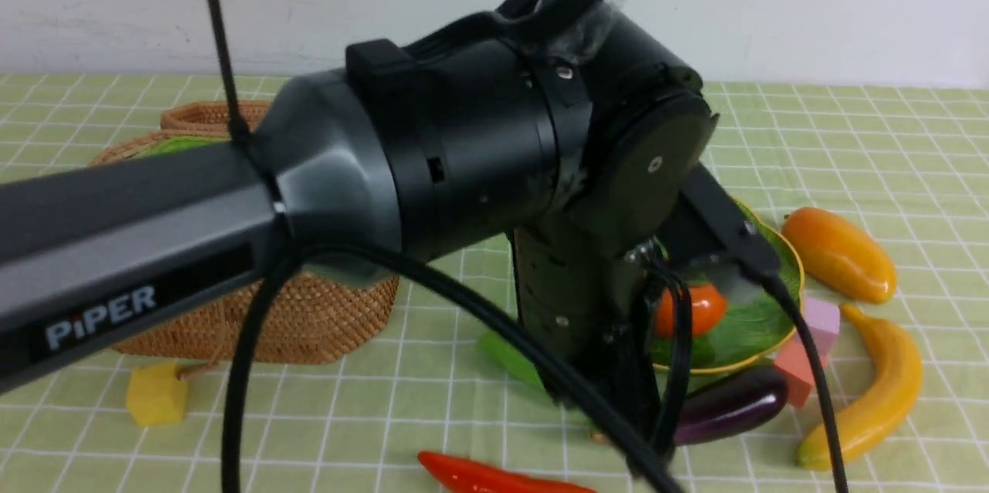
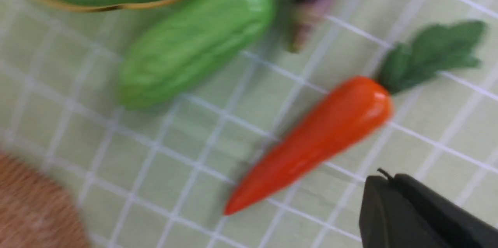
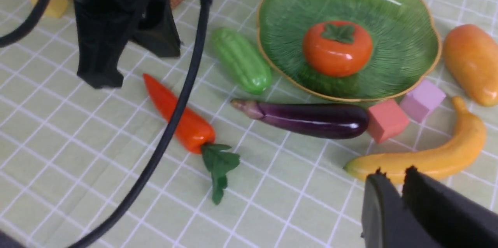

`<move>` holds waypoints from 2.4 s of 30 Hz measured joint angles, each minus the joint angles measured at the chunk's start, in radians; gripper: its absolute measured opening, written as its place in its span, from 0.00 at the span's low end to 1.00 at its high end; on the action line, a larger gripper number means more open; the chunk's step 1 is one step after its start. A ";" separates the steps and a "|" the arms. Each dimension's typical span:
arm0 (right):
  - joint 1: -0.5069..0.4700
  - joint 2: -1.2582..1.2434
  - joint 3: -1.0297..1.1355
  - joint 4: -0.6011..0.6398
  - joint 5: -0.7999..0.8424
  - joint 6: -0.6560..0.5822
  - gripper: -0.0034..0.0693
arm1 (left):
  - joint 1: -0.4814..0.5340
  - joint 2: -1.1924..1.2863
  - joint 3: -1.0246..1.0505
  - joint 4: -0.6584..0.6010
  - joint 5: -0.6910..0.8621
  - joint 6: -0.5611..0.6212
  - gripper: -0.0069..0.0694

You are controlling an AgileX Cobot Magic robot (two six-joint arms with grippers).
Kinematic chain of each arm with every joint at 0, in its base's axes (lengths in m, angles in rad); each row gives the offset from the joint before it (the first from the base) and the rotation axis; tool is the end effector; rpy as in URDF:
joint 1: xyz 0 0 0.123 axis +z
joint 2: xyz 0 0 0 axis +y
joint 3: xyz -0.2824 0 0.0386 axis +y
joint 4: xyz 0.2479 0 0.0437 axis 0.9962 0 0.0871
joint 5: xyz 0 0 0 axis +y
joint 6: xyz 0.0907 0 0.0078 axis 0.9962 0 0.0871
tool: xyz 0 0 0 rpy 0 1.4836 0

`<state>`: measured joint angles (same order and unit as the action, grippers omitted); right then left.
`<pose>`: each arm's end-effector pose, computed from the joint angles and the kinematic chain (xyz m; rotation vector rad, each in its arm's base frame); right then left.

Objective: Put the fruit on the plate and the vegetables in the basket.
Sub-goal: Use the left arm to grab a carrot and put it into the left basket

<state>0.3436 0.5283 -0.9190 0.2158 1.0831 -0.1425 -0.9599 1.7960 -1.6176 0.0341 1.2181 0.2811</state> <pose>0.0526 0.0371 0.3833 -0.5231 2.1150 0.3797 0.2180 -0.3062 0.3007 1.6851 2.3391 -0.0806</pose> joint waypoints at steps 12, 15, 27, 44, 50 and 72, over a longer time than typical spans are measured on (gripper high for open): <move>0.000 0.000 0.000 0.093 0.015 -0.085 0.17 | -0.001 0.020 0.263 -0.051 -0.212 0.420 0.66; 0.000 0.000 0.000 0.095 0.015 -0.085 0.17 | -0.001 0.072 0.282 -0.004 -0.305 0.428 0.88; 0.000 0.000 0.000 0.096 0.022 -0.085 0.17 | -0.002 0.183 0.283 0.141 -0.414 0.298 0.59; 0.000 0.038 0.000 0.246 -0.086 -0.107 0.17 | -0.014 -0.117 0.266 0.150 -0.192 0.143 0.60; 0.000 0.052 0.000 0.296 -0.130 -0.148 0.17 | -0.012 -0.212 0.266 0.222 -0.191 0.105 0.60; 0.000 0.093 0.000 0.766 -0.486 -0.759 0.07 | 0.661 -0.172 0.266 0.417 -0.691 0.481 0.60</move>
<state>0.3436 0.6218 -0.9190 0.9814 0.5971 -0.9014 -0.2993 1.6239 -1.3513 0.4510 0.5270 0.7624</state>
